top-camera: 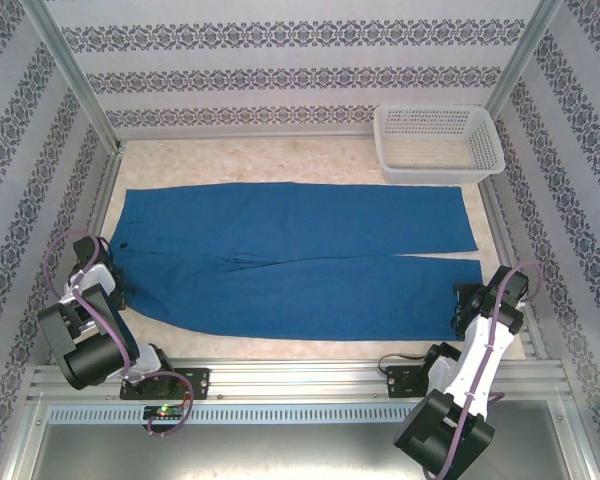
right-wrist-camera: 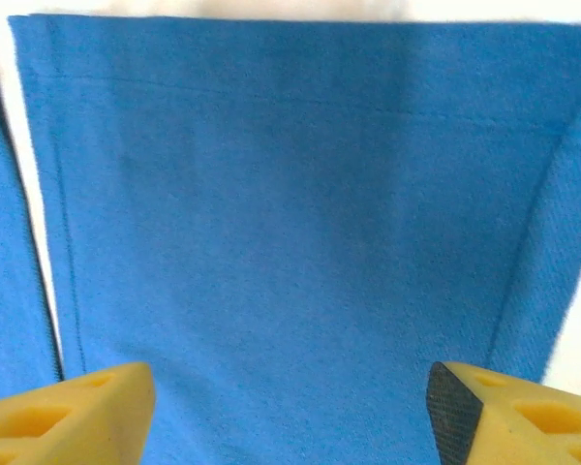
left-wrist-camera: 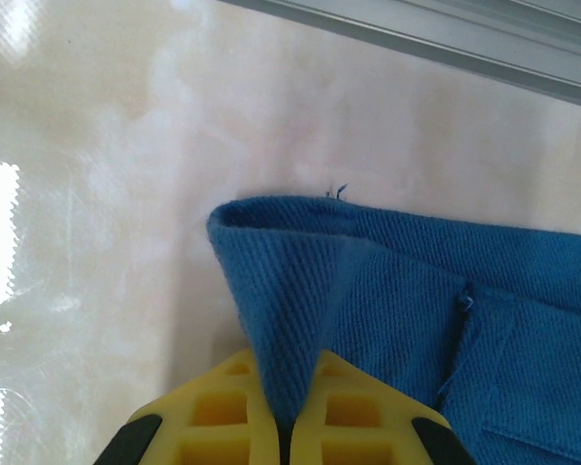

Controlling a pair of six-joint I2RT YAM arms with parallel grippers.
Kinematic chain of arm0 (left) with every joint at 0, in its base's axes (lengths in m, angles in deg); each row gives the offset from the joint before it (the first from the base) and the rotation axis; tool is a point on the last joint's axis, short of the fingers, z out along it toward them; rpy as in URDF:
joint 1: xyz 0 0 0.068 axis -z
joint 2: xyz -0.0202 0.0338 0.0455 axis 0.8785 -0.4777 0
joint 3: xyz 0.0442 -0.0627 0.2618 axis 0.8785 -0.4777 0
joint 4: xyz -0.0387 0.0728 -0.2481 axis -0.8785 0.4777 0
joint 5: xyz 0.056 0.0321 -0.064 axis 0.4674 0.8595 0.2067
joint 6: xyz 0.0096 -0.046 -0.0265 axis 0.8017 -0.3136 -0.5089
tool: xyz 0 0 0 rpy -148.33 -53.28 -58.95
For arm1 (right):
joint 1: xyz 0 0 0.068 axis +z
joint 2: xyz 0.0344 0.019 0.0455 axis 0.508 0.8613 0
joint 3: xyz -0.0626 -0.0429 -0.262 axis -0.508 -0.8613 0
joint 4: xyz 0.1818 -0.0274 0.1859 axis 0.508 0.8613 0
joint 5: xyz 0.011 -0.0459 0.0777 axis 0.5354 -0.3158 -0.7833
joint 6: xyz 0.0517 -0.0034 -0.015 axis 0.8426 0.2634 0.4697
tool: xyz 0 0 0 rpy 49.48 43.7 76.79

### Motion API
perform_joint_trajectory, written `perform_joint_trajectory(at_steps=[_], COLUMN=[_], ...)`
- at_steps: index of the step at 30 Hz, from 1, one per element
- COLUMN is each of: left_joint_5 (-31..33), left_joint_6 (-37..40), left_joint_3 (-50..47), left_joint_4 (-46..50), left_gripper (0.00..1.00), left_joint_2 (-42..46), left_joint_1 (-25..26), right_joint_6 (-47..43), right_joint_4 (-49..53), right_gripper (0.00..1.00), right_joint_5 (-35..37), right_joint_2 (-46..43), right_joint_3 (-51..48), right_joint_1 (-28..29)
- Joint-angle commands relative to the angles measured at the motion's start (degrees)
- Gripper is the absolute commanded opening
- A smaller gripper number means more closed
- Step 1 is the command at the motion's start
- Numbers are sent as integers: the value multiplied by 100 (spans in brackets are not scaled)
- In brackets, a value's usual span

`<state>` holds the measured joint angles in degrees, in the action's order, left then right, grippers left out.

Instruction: Roll up the long pants

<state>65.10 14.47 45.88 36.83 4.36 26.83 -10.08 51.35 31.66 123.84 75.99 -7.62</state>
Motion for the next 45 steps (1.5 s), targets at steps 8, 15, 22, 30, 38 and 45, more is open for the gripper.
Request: perform_joint_trajectory(at_steps=[8,15,22,30,38,45], left_joint_5=[-483,-653,-704,-825,-972,-1096], left_joint_6=[31,-21,-172,-248,-117,-84], left_joint_3=[205,255,90,204,828,1042], left_joint_4=[133,-61,-308,-381,-52,259], left_gripper=[0,0,0,0,0,0], left_joint_2=[-158,-407,-542,-715,-631,-404], left_joint_1=[-4,9,35,53,188,321], right_joint_6=[882,940,1184,1112,-136,343], right_joint_4=[1279,1307,1051,560,915,952], right_gripper=[70,61,33,0,0,74], right_joint_5=[331,548,1170,1688,1958,1414], right_joint_2=[-695,-1412,-1003,-76,-16,411], right_joint_3=[-347,-665,-801,-736,1225,1226], right_joint_1=[-88,-66,771,1418,1380,1143])
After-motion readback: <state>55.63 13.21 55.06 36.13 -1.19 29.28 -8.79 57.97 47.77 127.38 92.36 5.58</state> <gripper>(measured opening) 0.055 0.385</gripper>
